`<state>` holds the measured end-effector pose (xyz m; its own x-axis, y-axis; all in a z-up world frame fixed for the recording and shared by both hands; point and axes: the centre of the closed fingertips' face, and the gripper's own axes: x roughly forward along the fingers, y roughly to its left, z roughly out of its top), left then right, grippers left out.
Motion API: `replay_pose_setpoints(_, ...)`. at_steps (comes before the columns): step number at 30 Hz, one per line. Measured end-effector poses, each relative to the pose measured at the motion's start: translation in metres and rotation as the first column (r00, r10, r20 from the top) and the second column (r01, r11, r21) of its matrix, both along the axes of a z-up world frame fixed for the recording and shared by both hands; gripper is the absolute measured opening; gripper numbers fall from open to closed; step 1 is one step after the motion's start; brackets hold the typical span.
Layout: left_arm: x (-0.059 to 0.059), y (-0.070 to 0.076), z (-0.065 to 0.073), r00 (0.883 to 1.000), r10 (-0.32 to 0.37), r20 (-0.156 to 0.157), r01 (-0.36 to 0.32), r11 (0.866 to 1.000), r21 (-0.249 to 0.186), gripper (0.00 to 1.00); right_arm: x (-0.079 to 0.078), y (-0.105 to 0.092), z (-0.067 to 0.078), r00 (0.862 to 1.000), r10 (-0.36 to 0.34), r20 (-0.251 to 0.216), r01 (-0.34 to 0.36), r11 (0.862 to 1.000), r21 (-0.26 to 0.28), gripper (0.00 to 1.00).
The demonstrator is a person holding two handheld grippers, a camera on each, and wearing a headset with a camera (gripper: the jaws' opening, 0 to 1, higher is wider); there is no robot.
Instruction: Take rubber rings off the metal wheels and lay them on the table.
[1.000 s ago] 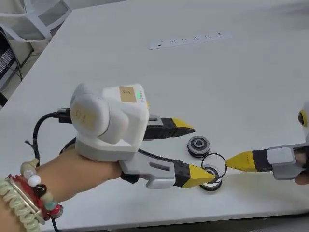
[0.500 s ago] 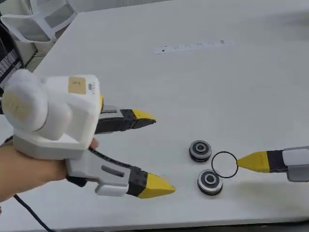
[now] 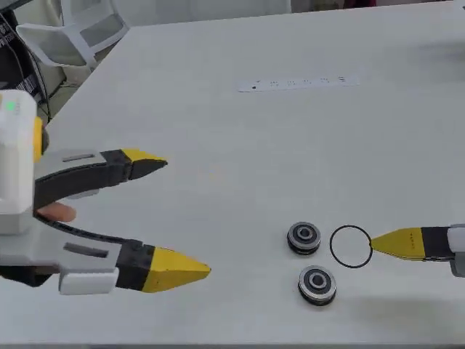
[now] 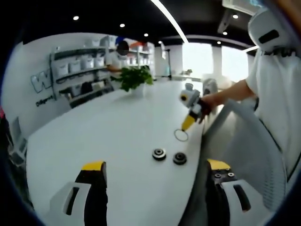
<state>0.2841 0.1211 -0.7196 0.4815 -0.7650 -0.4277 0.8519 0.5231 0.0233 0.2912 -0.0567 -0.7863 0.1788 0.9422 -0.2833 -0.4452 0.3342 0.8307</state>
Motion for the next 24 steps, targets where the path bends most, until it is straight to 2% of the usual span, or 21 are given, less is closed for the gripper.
replay_pose_setpoints(3,-0.003,0.013,-0.002,0.999,0.039,0.003,-0.039,0.999,0.005,0.87,0.002,0.000,0.002,0.999,-0.001,0.033,0.002,0.999,-0.036,0.00)
replay_pose_setpoints(5,-0.005,0.022,-0.005,0.997,0.072,0.003,-0.072,0.997,0.004,0.88,0.002,0.001,0.006,0.999,0.008,0.045,-0.006,0.999,-0.039,0.00)
replay_pose_setpoints(9,-0.010,0.032,-0.013,0.993,0.113,-0.024,-0.113,0.994,-0.013,0.88,0.000,0.006,0.012,0.997,0.031,0.074,-0.027,0.998,-0.054,0.00)
replay_pose_setpoints(13,-0.014,0.038,-0.026,0.991,0.124,-0.043,-0.123,0.992,0.024,0.88,-0.003,0.015,0.020,0.991,0.078,0.106,-0.071,0.995,-0.073,0.00)
replay_pose_setpoints(16,-0.016,0.040,-0.032,0.989,0.139,-0.058,-0.137,0.990,0.032,0.90,-0.004,0.020,0.026,0.986,0.110,0.128,-0.099,0.991,-0.086,0.00)
replay_pose_setpoints(20,-0.020,0.035,-0.037,0.989,0.129,-0.078,-0.127,0.992,0.027,0.90,-0.003,0.028,0.030,0.978,0.144,0.150,-0.129,0.986,-0.105,0.00)
replay_pose_setpoints(24,-0.023,0.031,-0.041,0.988,0.125,-0.087,-0.122,0.992,0.038,0.90,-0.003,0.039,0.032,0.971,0.170,0.167,-0.155,0.983,-0.102,0.00)
